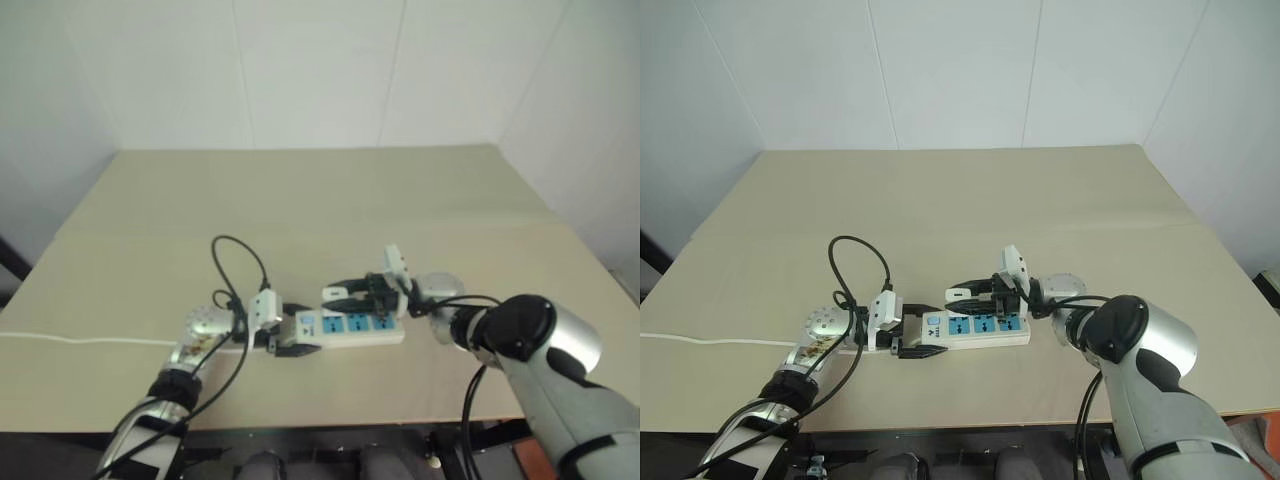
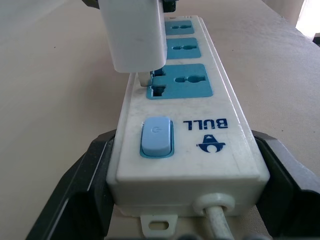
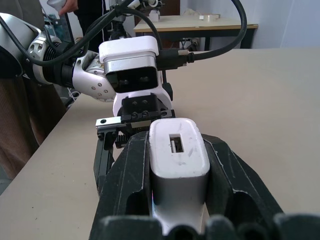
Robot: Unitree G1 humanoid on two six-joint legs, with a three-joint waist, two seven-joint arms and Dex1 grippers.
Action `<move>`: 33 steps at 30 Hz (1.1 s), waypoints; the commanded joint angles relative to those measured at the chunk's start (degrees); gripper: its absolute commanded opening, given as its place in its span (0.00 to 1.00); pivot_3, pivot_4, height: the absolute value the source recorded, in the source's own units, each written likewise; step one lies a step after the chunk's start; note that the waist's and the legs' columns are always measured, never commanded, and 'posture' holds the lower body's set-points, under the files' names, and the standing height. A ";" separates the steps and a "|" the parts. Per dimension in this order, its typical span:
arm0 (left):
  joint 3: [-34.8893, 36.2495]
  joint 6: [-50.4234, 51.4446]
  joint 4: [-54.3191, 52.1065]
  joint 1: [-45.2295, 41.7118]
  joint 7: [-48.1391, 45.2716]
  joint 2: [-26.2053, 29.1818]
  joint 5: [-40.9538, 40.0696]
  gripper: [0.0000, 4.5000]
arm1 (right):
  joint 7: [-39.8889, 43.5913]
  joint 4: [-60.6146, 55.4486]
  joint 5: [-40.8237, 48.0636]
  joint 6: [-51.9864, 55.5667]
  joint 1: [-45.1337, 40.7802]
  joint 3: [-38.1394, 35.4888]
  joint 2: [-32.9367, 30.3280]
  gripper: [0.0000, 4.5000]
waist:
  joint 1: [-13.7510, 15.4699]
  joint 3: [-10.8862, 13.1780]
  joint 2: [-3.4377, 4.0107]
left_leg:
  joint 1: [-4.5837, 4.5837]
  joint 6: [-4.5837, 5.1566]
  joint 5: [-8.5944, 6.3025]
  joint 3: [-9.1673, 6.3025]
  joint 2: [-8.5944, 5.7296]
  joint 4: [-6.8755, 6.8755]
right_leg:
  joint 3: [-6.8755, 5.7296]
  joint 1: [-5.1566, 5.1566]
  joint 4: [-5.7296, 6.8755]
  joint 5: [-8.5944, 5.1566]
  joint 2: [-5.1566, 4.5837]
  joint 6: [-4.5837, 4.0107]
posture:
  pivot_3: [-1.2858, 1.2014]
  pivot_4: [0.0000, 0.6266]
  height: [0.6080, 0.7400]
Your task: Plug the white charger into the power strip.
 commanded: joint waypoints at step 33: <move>-1.90 0.50 3.15 0.49 3.63 -0.61 4.77 0.74 | -10.92 1.40 -4.84 -3.65 4.57 6.50 0.63 0.25 | -0.24 -0.04 -0.28 | 0.41 -0.04 -0.03 -0.05 -0.03 -0.01 | 0.03 0.41 -0.11 -0.06 -0.03 -0.02 | 0.52 0.24 1.00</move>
